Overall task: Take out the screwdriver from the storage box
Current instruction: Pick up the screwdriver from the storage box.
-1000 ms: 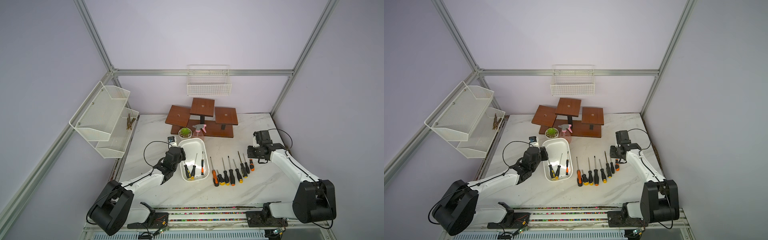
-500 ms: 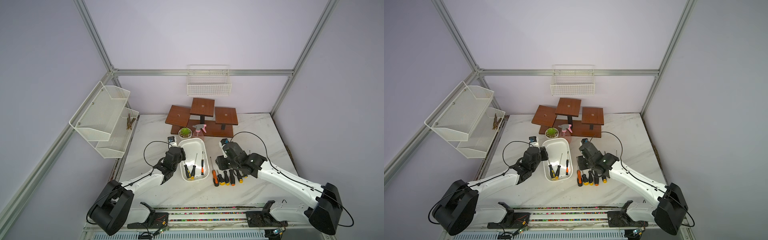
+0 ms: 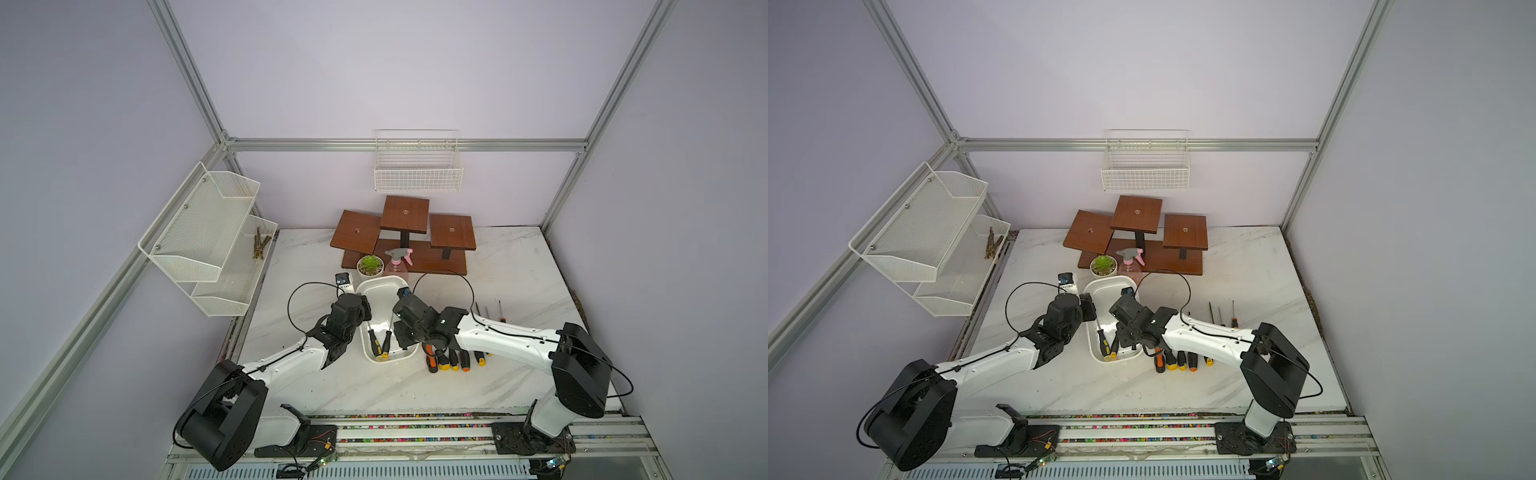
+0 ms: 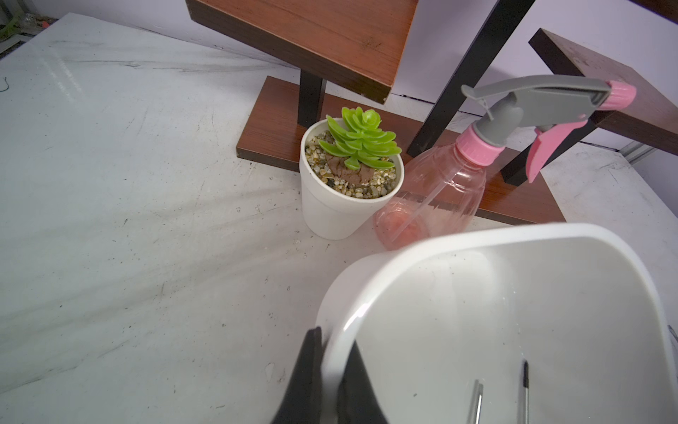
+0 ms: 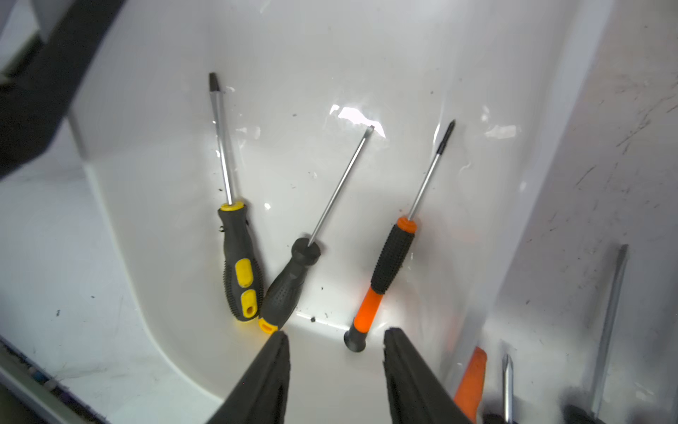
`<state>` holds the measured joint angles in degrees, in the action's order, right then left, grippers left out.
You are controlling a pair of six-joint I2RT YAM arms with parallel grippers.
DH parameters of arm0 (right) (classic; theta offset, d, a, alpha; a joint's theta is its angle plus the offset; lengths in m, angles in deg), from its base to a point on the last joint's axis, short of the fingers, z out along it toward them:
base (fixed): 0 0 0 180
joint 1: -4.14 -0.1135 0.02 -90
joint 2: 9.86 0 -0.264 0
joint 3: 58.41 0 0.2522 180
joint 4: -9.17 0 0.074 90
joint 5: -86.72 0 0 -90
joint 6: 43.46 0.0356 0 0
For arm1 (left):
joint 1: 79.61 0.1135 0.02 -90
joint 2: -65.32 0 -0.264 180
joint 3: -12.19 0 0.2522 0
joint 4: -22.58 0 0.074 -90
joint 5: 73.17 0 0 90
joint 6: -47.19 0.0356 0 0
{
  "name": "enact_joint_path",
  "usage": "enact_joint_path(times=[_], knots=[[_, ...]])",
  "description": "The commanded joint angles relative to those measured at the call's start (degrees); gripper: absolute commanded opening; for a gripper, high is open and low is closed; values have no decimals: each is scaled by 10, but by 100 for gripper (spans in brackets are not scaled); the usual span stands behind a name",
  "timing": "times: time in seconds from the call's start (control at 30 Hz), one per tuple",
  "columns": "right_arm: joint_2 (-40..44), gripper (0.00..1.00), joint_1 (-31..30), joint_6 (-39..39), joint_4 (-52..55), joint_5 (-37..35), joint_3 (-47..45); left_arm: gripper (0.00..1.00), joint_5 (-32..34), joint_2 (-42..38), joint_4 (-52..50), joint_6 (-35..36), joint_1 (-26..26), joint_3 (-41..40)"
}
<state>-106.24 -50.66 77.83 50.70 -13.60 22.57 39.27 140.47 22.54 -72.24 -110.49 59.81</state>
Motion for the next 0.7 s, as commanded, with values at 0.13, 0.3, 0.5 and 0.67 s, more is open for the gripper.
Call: enact_joint_path(times=[0.13,0.3,0.5,0.67], knots=[[-47,46,-1,13,14,-73,36,0,-5,-2,13,-1,-1,4],[-79,46,4,17,23,-91,52,0,-5,-4,14,-2,-1,2],[-101,47,25,27,15,-71,55,0,-4,-4,14,-2,-1,2],[-111,47,43,35,-1,-47,50,0,-5,-3,15,-1,-1,3]])
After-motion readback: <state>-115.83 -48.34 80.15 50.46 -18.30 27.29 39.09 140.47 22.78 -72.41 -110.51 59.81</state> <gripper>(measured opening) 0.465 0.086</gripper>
